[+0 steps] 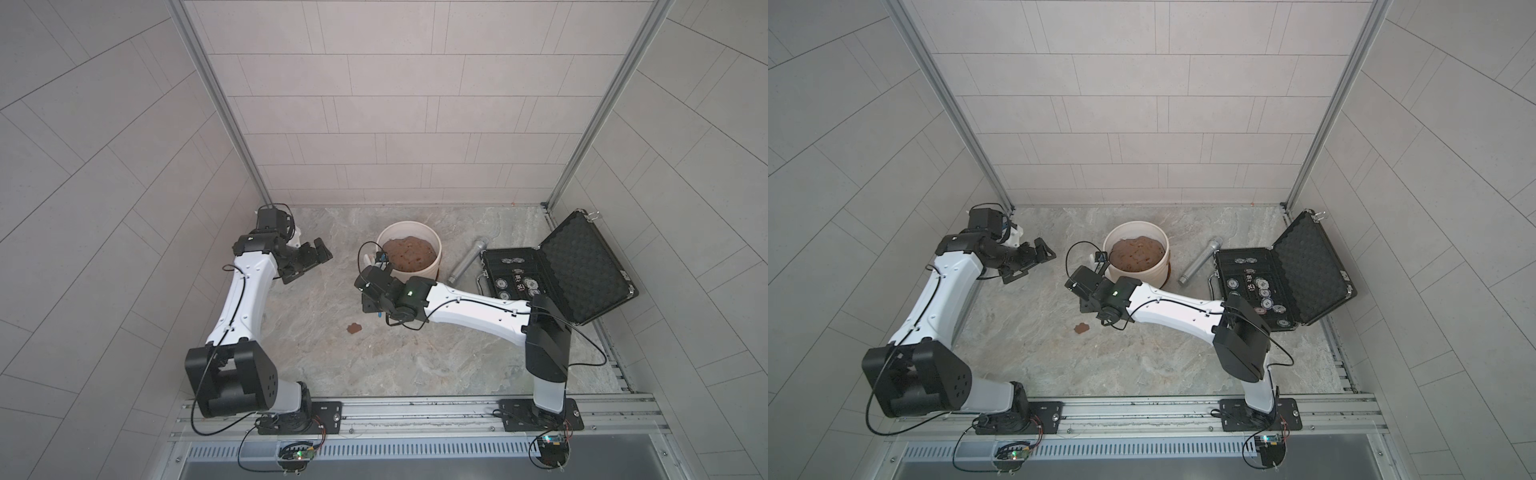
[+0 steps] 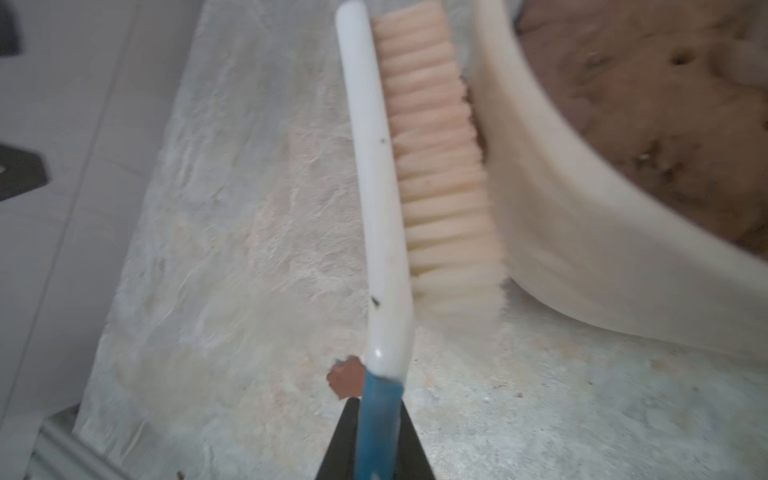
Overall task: Scrub the dried mud off the ceramic pot
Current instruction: Brush off the soil from the pot.
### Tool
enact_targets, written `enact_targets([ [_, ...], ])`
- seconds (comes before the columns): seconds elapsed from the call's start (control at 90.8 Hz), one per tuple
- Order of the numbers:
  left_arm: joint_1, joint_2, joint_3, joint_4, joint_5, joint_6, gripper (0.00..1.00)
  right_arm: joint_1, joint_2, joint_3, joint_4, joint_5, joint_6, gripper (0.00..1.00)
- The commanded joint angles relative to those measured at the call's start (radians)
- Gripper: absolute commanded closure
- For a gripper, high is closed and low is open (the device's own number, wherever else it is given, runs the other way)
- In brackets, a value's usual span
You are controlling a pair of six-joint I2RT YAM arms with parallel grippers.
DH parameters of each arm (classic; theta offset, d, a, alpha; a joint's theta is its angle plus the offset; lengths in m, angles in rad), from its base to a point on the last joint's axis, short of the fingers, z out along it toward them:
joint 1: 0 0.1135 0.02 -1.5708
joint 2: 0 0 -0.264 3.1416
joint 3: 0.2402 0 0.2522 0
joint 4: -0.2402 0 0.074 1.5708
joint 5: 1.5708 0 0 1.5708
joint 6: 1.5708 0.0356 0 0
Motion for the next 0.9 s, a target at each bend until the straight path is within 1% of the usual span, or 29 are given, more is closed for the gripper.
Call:
enact_targets([
  [0.0,0.004,0.001,0.017,-0.02,-0.02,-0.011,0.0,-0.006,0.047,0.105,-0.137,0.155,0.127,1.0],
  [0.187,0.008,-0.008,0.01,-0.017,-0.029,-0.012,0.0,-0.037,0.11,0.156,-0.16,0.137,0.169,1.0],
  [0.341,0.009,-0.013,0.004,-0.014,-0.022,-0.012,0.0,-0.063,0.134,0.148,-0.194,0.152,0.211,1.0],
  [0.407,0.008,-0.016,0.003,-0.014,-0.021,-0.012,0.0,-0.066,0.148,0.132,-0.202,0.134,0.227,1.0],
  [0.473,0.008,-0.018,0.001,-0.014,-0.02,-0.01,0.0,-0.067,0.159,0.101,-0.186,0.08,0.22,1.0],
  [0.528,0.01,-0.021,-0.004,-0.01,-0.018,-0.01,0.0,-0.06,0.166,0.062,-0.166,0.042,0.211,1.0],
  [0.627,0.01,-0.014,-0.002,-0.009,-0.01,-0.011,0.0,-0.034,0.159,-0.023,-0.174,0.014,0.205,1.0],
  [0.726,0.009,-0.011,0.001,-0.015,-0.012,-0.009,0.0,-0.038,0.096,-0.118,-0.182,-0.014,0.146,1.0],
  [0.804,0.009,-0.015,0.0,-0.014,-0.019,-0.009,0.0,-0.04,0.013,-0.18,-0.153,-0.073,0.04,1.0],
  [0.815,0.009,-0.016,0.0,-0.014,-0.02,-0.008,0.0,-0.038,-0.013,-0.193,-0.15,-0.09,0.007,1.0],
  [0.892,0.009,-0.016,0.002,-0.014,-0.025,-0.007,0.0,-0.025,-0.106,-0.217,-0.151,-0.132,-0.09,1.0],
])
